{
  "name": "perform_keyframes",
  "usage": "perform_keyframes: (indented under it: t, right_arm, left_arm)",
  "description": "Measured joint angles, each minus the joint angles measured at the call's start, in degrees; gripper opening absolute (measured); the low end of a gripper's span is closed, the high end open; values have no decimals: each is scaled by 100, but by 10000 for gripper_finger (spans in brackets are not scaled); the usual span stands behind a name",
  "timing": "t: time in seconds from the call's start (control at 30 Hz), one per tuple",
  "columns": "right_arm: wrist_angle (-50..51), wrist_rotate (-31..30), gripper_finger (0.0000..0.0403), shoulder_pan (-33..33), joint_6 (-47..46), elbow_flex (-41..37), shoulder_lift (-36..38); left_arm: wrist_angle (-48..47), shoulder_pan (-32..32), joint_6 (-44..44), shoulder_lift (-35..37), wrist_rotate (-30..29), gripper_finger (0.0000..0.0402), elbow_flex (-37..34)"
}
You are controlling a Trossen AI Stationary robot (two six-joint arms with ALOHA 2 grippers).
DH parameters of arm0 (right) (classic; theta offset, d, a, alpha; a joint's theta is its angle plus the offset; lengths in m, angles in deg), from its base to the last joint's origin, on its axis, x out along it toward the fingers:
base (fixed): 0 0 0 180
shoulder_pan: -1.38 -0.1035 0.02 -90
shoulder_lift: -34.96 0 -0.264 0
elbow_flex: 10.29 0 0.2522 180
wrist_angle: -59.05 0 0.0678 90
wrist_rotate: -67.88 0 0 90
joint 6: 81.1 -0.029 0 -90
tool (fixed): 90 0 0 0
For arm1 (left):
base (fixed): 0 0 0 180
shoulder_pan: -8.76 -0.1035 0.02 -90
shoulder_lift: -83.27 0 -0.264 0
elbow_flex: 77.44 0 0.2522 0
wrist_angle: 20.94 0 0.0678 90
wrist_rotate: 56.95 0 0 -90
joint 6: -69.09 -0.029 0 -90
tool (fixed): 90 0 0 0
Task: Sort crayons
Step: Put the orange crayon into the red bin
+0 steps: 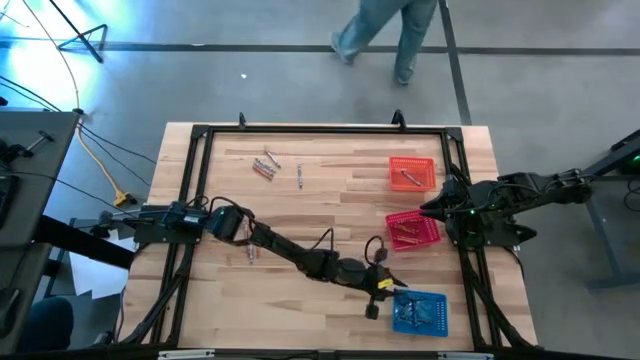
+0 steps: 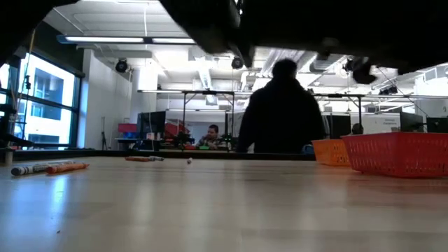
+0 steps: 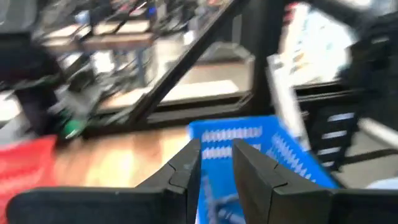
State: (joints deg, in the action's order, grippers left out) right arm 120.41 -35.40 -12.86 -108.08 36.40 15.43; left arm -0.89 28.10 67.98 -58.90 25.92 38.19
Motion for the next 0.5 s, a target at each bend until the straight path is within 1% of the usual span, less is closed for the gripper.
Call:
perform_keyframes:
  t: [0.1, 0.23, 0.37, 0.5]
  right_arm:
    - [-1, -1, 84, -1, -2, 0, 0]
    - [0, -1, 84, -1, -2, 0, 0]
    - [0, 0, 84, -1, -1, 1, 0]
    - [-2, -2, 84, -2, -2, 0, 2]
  left_arm:
    - [-1171, 117, 274, 295, -795, 81, 0]
    - [-3235, 292, 1040, 803, -1721, 81, 0]
    - [-5441, 488, 2270, 1242, -2398, 81, 4]
    - [-7431, 667, 3905, 1472, -2770, 81, -4]
